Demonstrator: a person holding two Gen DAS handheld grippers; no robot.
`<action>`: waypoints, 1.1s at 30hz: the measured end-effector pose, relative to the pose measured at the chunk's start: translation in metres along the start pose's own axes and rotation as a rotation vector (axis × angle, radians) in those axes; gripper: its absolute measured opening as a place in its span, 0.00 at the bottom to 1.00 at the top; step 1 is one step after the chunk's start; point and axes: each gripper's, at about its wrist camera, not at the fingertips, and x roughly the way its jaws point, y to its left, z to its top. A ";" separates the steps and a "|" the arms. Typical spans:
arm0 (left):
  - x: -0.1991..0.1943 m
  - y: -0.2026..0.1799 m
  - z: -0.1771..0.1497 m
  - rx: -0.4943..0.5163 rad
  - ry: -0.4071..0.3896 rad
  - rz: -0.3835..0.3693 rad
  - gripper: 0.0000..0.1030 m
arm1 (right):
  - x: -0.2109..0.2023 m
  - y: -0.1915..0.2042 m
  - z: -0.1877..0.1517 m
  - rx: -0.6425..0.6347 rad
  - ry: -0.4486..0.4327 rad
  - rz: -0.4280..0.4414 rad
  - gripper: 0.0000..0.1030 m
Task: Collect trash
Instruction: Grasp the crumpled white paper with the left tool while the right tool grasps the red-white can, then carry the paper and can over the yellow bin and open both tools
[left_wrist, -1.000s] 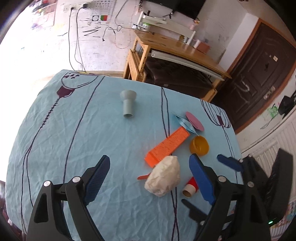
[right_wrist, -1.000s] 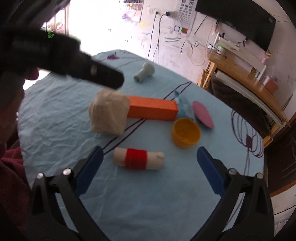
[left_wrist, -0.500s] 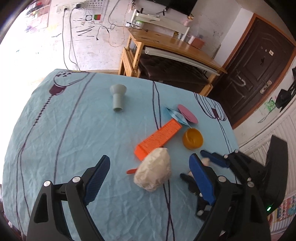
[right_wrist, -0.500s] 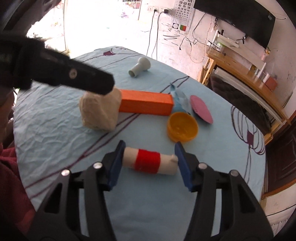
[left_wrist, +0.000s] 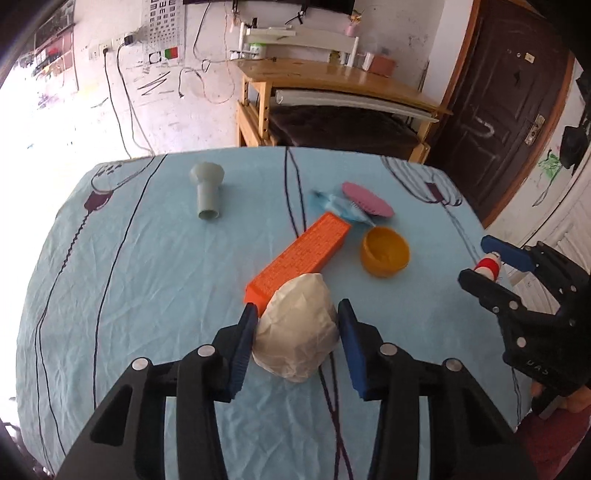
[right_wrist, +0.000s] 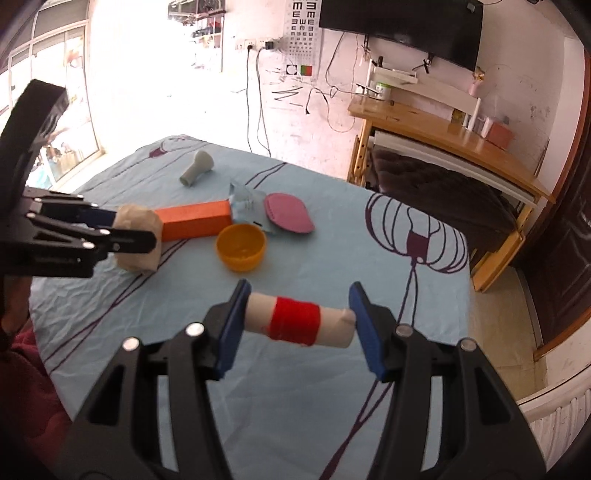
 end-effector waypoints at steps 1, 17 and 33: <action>-0.002 -0.001 0.000 0.006 -0.006 0.000 0.39 | 0.000 0.001 0.000 -0.002 -0.003 -0.001 0.51; -0.029 -0.070 0.018 0.121 -0.063 -0.108 0.39 | -0.030 -0.038 -0.010 0.078 -0.058 -0.070 0.51; -0.014 -0.204 0.032 0.243 -0.002 -0.254 0.39 | -0.105 -0.155 -0.084 0.418 -0.167 -0.231 0.51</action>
